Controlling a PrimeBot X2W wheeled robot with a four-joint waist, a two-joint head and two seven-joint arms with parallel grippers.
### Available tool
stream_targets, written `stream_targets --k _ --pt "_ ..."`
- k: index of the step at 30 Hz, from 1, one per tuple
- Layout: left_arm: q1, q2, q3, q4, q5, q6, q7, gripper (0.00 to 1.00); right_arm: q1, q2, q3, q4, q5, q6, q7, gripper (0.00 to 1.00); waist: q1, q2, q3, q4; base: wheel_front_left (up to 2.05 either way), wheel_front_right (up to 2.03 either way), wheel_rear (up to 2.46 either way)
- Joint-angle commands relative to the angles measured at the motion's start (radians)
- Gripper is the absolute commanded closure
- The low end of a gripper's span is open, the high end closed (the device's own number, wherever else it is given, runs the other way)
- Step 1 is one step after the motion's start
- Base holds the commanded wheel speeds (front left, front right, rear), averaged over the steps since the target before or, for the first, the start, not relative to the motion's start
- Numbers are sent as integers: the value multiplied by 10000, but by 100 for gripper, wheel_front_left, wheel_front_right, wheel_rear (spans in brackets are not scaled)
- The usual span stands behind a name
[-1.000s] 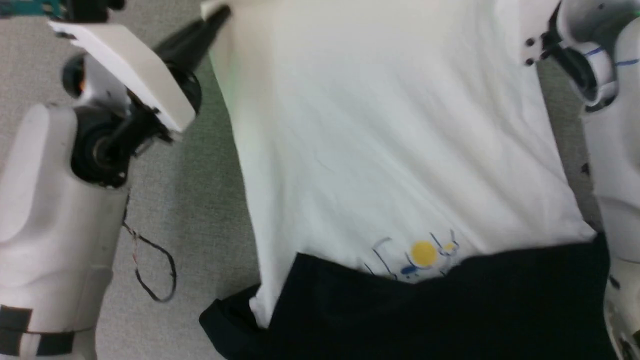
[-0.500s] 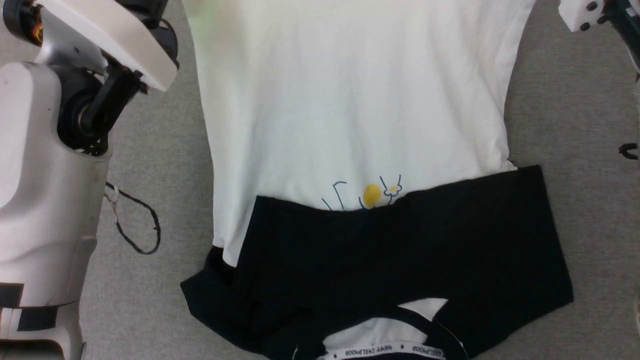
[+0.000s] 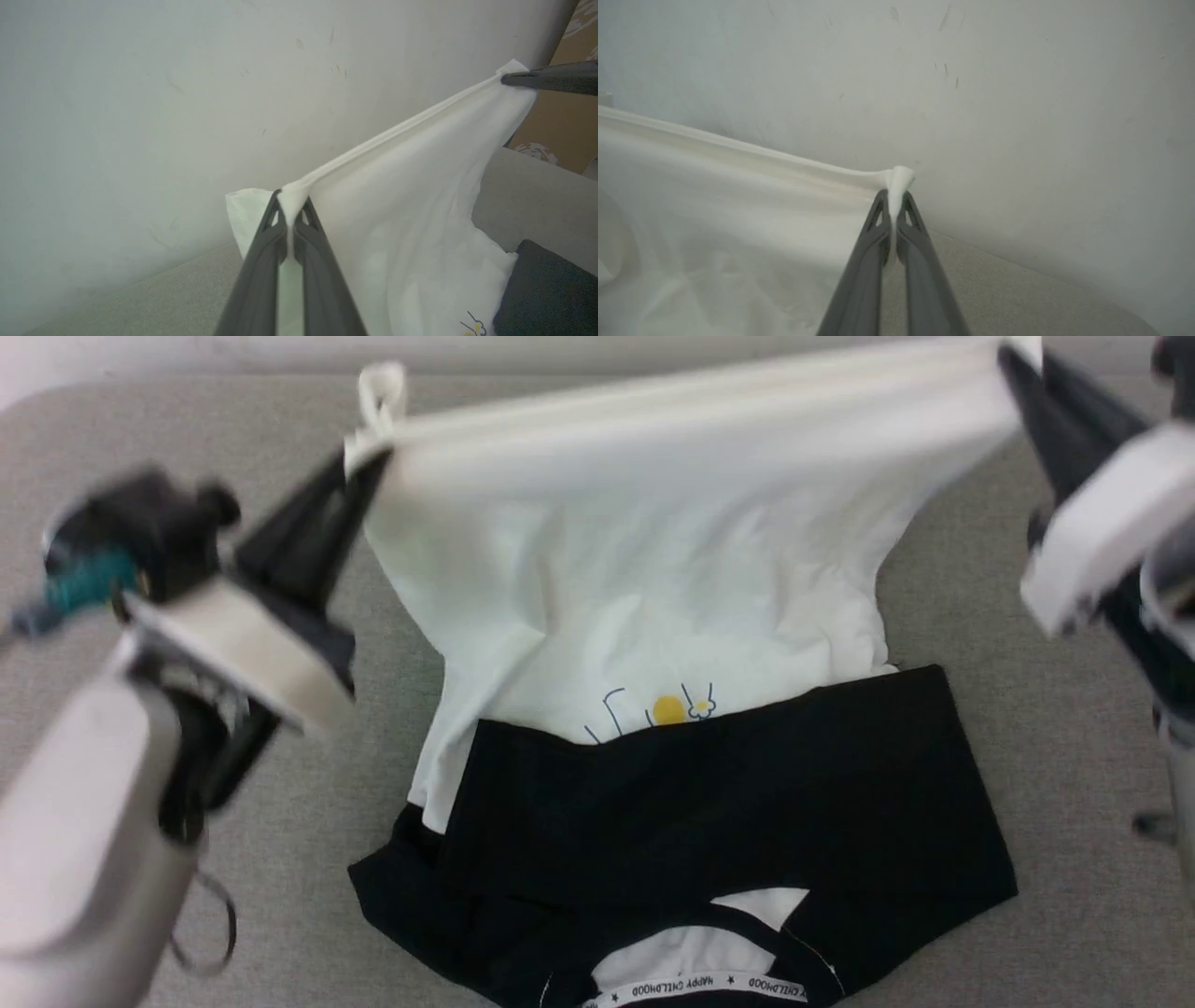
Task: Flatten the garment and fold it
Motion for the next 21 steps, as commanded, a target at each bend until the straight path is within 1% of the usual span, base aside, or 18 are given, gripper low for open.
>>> stream_targets --k 1,3,7,9,11,13,15,18,21 --pt "554 274 120 -174 107 241 -133 100 506 -188 -276 -209 71 -105 -6 100 2 0 -345 -8 0 0 0" --pt "1614 543 119 -921 394 588 -428 100 1645 -86 -581 -1047 241 -105 6 100 2 0 -517 10 0 0 0" --pt "3886 858 36 -2233 829 1399 -924 100 4167 435 -1311 -2461 335 -105 -77 100 2 0 -870 68 0 0 0" --pt "4946 840 -15 -2701 874 1806 -1148 100 5411 777 -1563 -2979 336 -105 -147 100 2 0 -1027 77 0 0 0" --pt "5878 827 -199 -3065 946 2107 -1231 100 6522 1168 -1808 -3370 345 -105 -267 100 2 0 -1161 102 0 0 0" --pt "6657 657 -353 -3250 908 2438 -1328 100 7486 1541 -1989 -3649 343 -105 -386 100 2 0 -1292 109 0 0 0" --pt "7295 488 -548 -3284 864 2670 -1395 100 8299 1795 -2039 -3822 285 -105 -490 100 2 0 -1388 93 0 0 0" --pt "7985 173 -828 -3184 645 2872 -1427 100 9207 2047 -2057 -3888 209 -105 -633 100 2 0 -1493 38 0 0 0" --pt "8466 29 -1079 -2957 336 2906 -1199 100 9770 2083 -1955 -3803 16 -105 -732 100 2 0 -1583 -47 0 0 0"
